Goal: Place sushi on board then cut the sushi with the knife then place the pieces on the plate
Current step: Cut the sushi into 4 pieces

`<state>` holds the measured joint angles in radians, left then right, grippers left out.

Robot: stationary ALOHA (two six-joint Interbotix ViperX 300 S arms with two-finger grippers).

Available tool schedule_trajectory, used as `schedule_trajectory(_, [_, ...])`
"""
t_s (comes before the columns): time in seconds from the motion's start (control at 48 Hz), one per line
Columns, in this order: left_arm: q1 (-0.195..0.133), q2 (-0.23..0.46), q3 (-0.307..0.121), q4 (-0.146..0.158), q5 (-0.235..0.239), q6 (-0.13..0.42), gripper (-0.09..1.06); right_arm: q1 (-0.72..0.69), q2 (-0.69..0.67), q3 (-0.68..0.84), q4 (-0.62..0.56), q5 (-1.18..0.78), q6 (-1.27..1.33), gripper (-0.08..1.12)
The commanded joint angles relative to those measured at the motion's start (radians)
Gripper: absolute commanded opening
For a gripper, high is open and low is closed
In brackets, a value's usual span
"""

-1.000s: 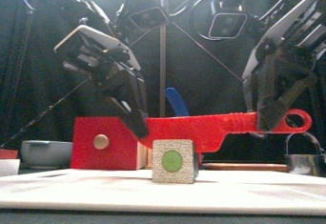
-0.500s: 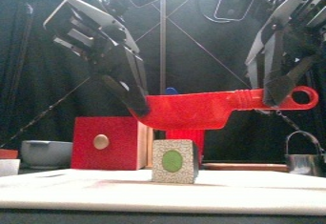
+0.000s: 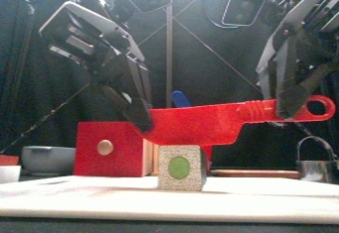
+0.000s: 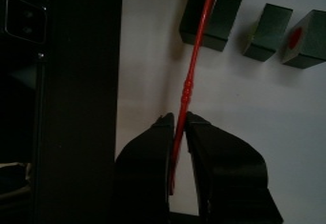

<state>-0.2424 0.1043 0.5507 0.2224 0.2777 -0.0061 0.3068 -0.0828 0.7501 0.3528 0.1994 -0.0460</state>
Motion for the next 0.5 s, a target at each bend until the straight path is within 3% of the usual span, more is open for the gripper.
schedule_trajectory(0.021, [0.009,-0.008,-0.021,-0.015,-0.002,0.003,0.36,0.023,-0.014,-0.035,0.005,-0.011,-0.008,0.46])
schedule_trajectory(0.5, [-0.006,0.063,-0.021,-0.069,-0.018,0.003,0.36,0.026,0.074,-0.063,0.018,-0.038,-0.008,0.46])
